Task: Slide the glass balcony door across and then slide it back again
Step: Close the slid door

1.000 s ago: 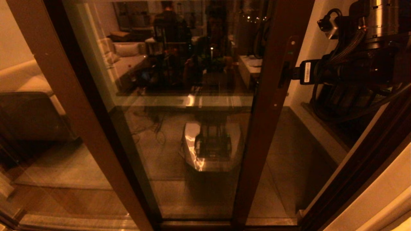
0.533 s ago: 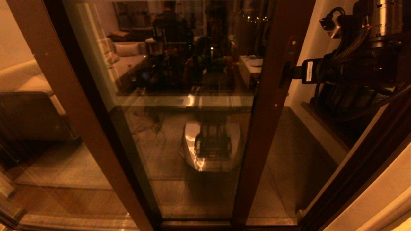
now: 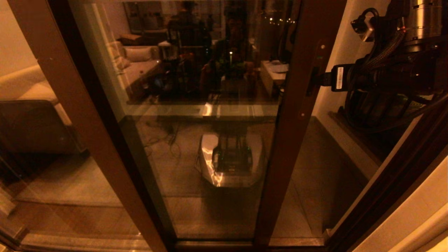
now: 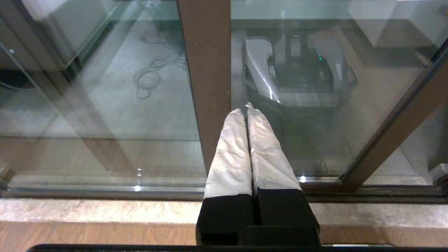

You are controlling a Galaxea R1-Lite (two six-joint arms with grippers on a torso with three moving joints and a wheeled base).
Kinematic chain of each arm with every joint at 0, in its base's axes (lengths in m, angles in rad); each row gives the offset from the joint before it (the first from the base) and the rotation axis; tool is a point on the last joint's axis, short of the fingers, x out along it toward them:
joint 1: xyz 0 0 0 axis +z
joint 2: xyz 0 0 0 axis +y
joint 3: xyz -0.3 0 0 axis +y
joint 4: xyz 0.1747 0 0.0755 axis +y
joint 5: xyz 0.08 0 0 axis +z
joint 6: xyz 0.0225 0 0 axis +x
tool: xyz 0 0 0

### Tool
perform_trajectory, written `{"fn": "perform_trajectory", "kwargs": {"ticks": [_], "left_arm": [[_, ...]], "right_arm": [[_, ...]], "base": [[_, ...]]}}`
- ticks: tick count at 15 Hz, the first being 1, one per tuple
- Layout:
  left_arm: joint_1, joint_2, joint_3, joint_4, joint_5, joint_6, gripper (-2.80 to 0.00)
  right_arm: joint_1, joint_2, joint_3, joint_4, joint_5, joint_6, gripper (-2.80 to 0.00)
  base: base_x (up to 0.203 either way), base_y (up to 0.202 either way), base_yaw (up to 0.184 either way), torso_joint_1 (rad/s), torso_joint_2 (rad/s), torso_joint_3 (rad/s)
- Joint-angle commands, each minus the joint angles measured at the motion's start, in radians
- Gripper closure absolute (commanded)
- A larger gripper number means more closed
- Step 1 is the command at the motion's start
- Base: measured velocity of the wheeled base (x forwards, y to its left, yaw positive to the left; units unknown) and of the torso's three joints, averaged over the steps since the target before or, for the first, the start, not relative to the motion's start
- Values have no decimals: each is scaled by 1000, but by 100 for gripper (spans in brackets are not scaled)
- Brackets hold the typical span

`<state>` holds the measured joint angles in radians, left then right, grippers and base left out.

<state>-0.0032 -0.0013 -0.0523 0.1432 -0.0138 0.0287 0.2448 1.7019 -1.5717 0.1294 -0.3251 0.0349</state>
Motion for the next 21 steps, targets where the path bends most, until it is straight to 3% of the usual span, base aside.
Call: {"fn": "perform_trajectory", "kwargs": {"ticks": [1, 21], "left_arm": [[0, 0, 0, 1, 0, 0, 0], [0, -1, 0, 1, 0, 0, 0]], "right_arm": [[-7, -1, 1, 1, 1, -1, -280], [-51, -62, 62, 1, 31, -15, -280]], "base": [[0, 0, 0, 0, 0, 0], [0, 0, 0, 0, 0, 0]]}}
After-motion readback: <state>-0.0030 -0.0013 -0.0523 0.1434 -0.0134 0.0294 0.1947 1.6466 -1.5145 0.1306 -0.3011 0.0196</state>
